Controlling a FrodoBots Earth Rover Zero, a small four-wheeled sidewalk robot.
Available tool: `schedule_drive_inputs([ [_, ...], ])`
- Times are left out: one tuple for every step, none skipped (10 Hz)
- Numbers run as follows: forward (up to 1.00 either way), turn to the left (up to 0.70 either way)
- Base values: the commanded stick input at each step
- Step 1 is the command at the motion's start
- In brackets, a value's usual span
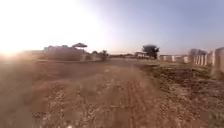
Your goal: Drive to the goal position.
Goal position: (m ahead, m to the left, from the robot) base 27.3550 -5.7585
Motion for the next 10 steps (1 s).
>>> schedule_drive_inputs([
  [0.7, 0.0],
  [0.7, 0.0],
  [0.7, 0.0],
  [0.7, 0.0],
  [0.7, -0.06],
  [0.7, -0.17],
  [0.7, -0.14],
  [0.7, 0.0],
  [0.7, 0.0],
  [0.7, 0.0],
])
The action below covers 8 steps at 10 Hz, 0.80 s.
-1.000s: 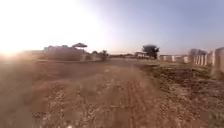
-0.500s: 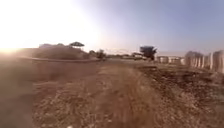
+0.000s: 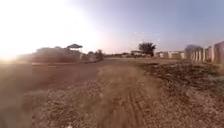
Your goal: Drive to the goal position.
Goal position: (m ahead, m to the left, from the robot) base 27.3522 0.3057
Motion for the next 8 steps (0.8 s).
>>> schedule_drive_inputs([
  [0.7, 0.0],
  [0.7, 0.0],
  [0.7, 0.0],
  [0.7, 0.0],
  [0.7, -0.05],
  [0.7, -0.18],
  [0.7, -0.34],
  [0.7, -0.22],
])
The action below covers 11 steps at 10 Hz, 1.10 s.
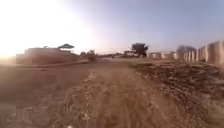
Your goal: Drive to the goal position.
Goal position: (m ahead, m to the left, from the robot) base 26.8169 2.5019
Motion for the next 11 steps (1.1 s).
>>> schedule_drive_inputs([
  [0.7, 0.0],
  [0.7, 0.0],
  [0.7, 0.0],
  [0.7, 0.0],
  [0.7, 0.0],
  [0.7, 0.0],
  [0.7, 0.0],
  [0.7, 0.0],
  [0.7, 0.0],
  [0.7, 0.0],
  [0.7, 0.0],
])
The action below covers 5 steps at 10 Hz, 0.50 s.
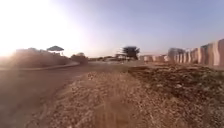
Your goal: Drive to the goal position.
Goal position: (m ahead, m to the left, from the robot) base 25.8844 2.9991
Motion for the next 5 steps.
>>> schedule_drive_inputs([
  [0.7, 0.0],
  [0.7, 0.0],
  [0.7, 0.0],
  [0.7, 0.0],
  [0.7, 0.0],
])
